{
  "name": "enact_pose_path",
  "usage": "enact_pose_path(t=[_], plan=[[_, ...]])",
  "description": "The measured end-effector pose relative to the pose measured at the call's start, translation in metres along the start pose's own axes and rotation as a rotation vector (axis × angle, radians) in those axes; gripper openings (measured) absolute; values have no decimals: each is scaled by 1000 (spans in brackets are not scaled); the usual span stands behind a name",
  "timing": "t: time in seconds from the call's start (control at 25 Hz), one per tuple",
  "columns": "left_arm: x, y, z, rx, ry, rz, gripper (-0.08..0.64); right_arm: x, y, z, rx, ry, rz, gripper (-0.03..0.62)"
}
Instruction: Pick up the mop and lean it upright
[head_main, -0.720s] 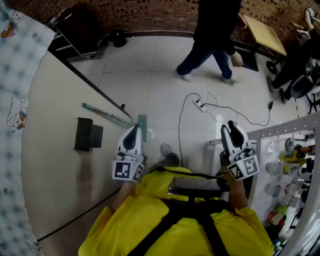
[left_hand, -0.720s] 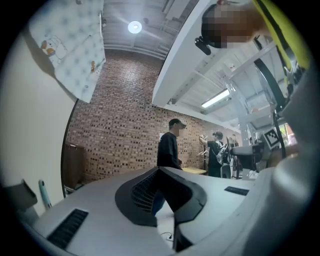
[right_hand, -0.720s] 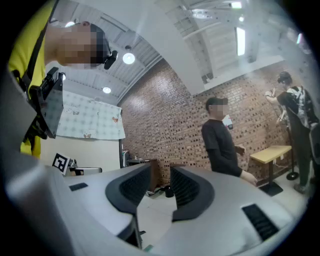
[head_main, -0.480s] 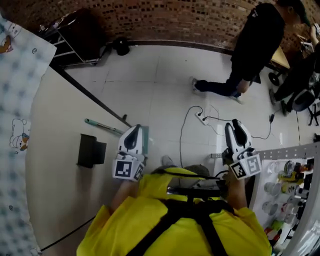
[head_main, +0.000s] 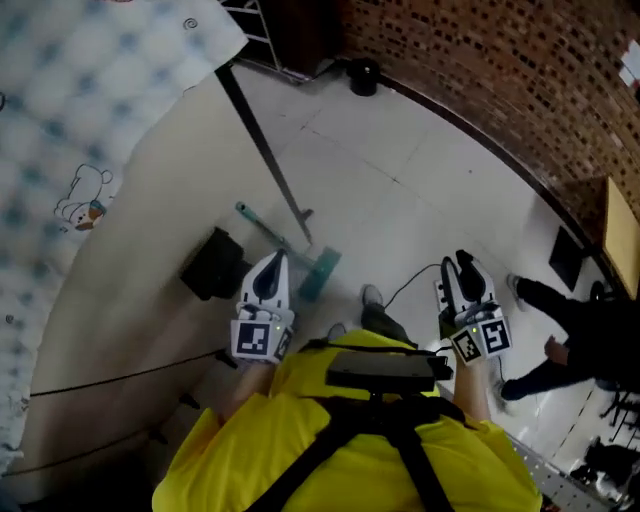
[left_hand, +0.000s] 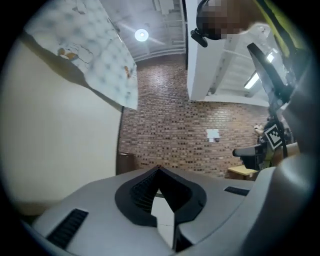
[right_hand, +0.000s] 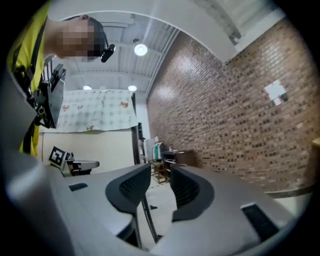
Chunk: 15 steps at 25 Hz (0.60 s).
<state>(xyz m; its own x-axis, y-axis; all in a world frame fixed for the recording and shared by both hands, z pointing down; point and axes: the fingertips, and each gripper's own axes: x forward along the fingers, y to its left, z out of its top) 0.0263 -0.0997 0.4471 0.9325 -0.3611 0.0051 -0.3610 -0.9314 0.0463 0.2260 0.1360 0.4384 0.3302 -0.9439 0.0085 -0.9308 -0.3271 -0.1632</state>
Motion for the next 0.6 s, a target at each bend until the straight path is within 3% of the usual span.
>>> enact_pose_path(t=[0.08,0.24,0.44,0.6], plan=[[-10,36,2,-17,-8,136,0,55,12,-1,-27,30,107,126],[-42,82,-8,-23,-5,452,0,166,53,0,-78,65,415,126],[-60,92,-23,-51,-27,674,0,238,116,-37,-81,149,665,167],[-76,98,-40,-58,1,808,0,274,157,-95,-85,238,755,167]])
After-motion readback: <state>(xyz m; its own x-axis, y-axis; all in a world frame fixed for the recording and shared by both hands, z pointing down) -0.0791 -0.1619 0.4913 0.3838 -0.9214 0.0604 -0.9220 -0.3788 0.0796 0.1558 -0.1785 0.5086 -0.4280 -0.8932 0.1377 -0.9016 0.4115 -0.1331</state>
